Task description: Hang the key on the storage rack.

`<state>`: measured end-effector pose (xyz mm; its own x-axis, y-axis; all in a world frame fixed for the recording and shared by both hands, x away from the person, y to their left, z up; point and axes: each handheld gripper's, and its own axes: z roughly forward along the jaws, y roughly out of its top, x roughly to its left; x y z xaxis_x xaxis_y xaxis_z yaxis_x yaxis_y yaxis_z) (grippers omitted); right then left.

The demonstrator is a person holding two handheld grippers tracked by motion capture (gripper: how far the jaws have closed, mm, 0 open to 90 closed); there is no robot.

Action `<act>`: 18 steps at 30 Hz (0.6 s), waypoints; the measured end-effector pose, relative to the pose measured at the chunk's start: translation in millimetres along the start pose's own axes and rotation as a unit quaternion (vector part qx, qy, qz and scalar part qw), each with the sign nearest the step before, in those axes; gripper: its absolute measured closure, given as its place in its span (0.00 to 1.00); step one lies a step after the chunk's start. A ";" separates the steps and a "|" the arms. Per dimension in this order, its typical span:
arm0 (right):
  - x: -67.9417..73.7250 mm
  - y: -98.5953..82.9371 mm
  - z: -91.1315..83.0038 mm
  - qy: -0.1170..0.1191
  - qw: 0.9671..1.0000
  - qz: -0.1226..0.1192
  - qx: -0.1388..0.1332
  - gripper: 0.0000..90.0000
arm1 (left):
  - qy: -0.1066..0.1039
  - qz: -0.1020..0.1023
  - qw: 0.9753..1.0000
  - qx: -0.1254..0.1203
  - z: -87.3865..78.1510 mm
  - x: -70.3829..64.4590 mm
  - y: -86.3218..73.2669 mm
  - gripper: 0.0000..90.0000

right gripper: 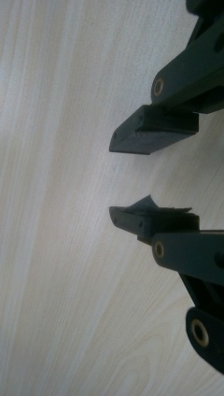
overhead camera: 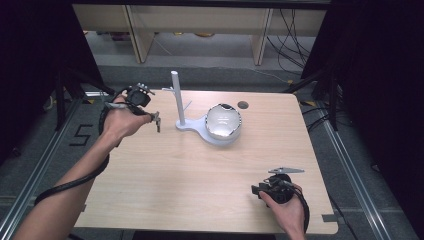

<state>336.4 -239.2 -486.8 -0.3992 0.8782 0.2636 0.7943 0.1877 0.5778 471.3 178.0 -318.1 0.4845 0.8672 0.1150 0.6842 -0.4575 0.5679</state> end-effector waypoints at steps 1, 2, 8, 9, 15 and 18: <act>-0.1 0.0 0.0 0.000 1.000 0.000 0.000 0.70 | 0.004 0.000 1.000 0.001 0.2 1.2 1.2 0.98; -0.4 -0.2 -0.6 0.006 1.000 0.000 -0.001 0.70 | 0.005 -0.003 1.000 0.000 1.0 3.3 3.1 0.98; -1.3 -0.8 -0.1 0.001 1.000 0.003 -0.005 0.70 | 0.011 -0.019 1.000 -0.004 7.7 12.9 11.4 0.98; -1.7 -1.0 0.3 0.003 1.000 0.003 -0.006 0.70 | 0.012 -0.021 1.000 -0.008 8.2 13.6 12.4 0.98; -1.9 -1.2 0.9 0.000 1.000 0.003 -0.001 0.70 | 0.023 -0.029 0.999 -0.012 10.0 17.3 19.7 0.98; -1.1 -1.6 0.6 -0.005 1.000 0.011 0.000 0.70 | 0.027 -0.032 0.999 -0.012 11.4 20.3 22.7 0.98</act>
<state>335.8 -240.3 -488.5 -0.3777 0.8863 0.2680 0.8026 0.1691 0.5720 502.8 183.0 -312.2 0.4099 0.9040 0.1215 0.6987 -0.3968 0.5953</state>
